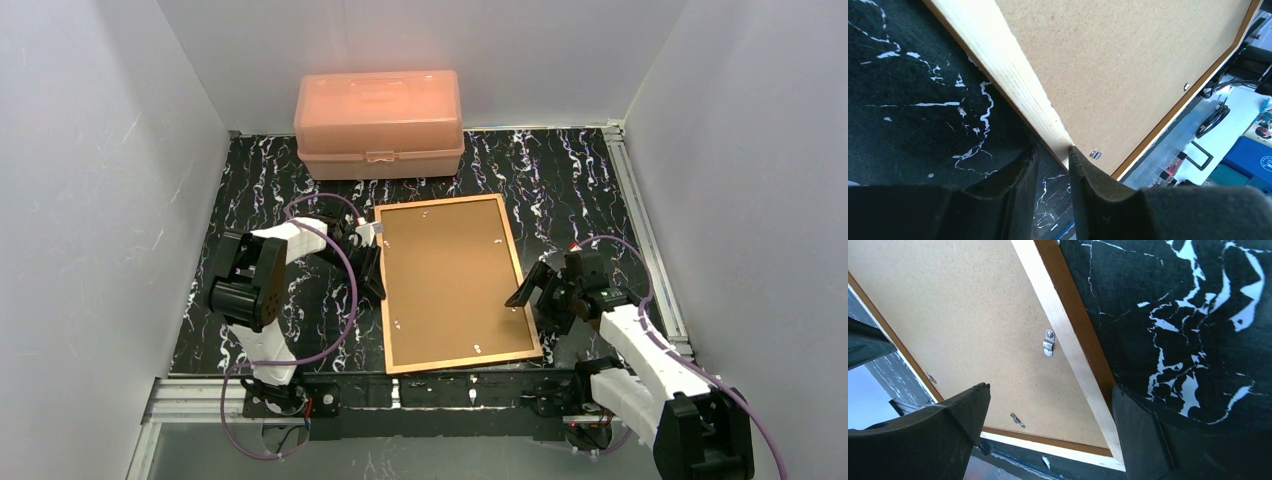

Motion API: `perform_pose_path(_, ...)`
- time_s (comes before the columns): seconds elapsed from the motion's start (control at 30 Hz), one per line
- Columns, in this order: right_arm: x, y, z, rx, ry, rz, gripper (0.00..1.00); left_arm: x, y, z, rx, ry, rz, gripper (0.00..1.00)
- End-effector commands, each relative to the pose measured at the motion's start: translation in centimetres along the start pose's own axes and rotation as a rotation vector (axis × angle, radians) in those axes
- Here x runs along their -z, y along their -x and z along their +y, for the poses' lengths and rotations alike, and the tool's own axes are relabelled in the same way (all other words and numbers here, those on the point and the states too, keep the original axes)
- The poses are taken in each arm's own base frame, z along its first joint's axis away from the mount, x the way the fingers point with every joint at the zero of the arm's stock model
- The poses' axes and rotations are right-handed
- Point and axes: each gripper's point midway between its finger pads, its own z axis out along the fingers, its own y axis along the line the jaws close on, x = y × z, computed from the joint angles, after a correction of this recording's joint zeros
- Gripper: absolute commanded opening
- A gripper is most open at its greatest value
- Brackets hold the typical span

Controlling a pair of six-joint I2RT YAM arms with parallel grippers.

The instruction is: Put the photo into the frame

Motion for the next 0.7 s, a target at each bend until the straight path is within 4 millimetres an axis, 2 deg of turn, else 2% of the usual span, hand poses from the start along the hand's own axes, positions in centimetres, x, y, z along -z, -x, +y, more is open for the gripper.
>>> perform_pose_path(0.0,-0.6,0.9,3.3,0.009,0.098,0.004,0.99,0.7,1.2,-0.5,-0.042,0.01,-0.034,0.26)
perform_pose_path(0.2,-1.8,2.5,6.5,0.061,0.135,-0.006,0.99,1.4,3.8,-0.1,-0.046,0.014,-0.095,0.23)
perform_pose_path(0.4,-2.6,3.4,6.5,0.093,0.104,-0.013,0.99,2.8,5.5,0.6,-0.019,-0.002,-0.134,0.22)
perform_pose_path(0.53,-1.2,4.6,5.2,0.175,-0.013,-0.058,0.99,4.9,5.4,0.7,0.005,-0.017,-0.163,0.27)
perform_pose_path(0.67,0.9,5.4,5.0,0.223,-0.046,-0.114,0.99,6.2,4.1,0.5,-0.039,-0.017,-0.168,0.32)
